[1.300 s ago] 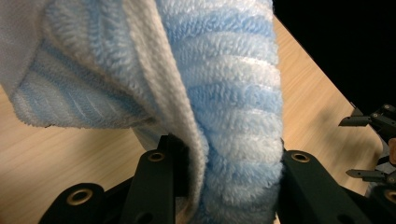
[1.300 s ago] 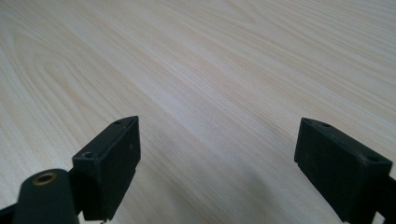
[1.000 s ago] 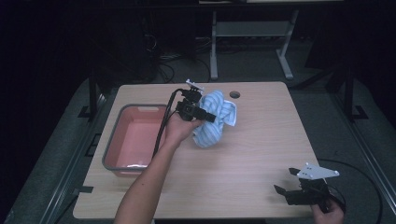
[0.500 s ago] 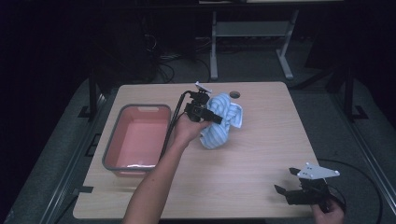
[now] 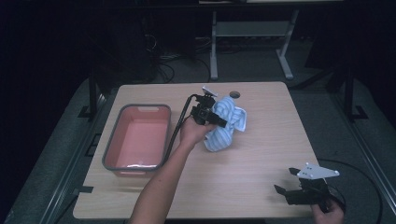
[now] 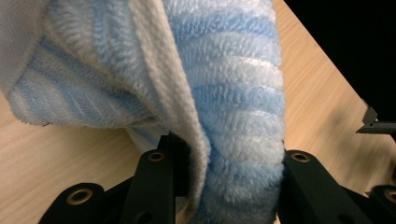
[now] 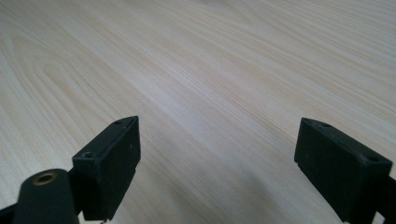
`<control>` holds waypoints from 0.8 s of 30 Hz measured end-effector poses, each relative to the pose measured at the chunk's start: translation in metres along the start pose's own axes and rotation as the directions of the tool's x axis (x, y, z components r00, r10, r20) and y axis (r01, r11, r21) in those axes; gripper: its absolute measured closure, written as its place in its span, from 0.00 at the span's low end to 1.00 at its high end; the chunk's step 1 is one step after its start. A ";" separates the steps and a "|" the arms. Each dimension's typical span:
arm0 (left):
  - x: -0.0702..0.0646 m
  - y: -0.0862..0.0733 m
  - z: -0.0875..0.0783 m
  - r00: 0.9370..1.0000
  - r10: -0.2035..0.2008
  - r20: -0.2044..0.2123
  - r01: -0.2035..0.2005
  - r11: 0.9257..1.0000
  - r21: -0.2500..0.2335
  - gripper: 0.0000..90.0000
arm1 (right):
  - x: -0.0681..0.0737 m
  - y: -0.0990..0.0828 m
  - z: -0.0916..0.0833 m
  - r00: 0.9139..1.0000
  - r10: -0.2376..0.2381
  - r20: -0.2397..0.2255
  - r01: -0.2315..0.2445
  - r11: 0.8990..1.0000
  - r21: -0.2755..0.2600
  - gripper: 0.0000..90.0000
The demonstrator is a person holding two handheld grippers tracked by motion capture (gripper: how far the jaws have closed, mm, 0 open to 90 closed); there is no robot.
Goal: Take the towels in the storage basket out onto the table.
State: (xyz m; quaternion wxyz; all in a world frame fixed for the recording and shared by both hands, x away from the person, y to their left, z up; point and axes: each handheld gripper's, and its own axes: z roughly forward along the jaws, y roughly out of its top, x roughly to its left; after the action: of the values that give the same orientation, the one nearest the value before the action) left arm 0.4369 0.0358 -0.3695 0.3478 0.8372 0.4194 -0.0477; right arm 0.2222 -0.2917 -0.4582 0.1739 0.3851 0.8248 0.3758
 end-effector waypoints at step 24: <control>-0.001 -0.017 0.036 0.999 -0.037 -0.027 0.038 0.999 0.033 0.72 | 0.004 0.001 0.002 1.000 -0.001 -0.002 0.001 1.000 0.006 0.15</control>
State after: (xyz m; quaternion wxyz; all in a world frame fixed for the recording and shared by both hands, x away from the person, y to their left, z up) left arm 0.4314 0.0197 -0.4058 0.3272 0.8353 0.4389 -0.0501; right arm 0.2217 -0.2872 -0.4585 0.1720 0.3845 0.8263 0.3738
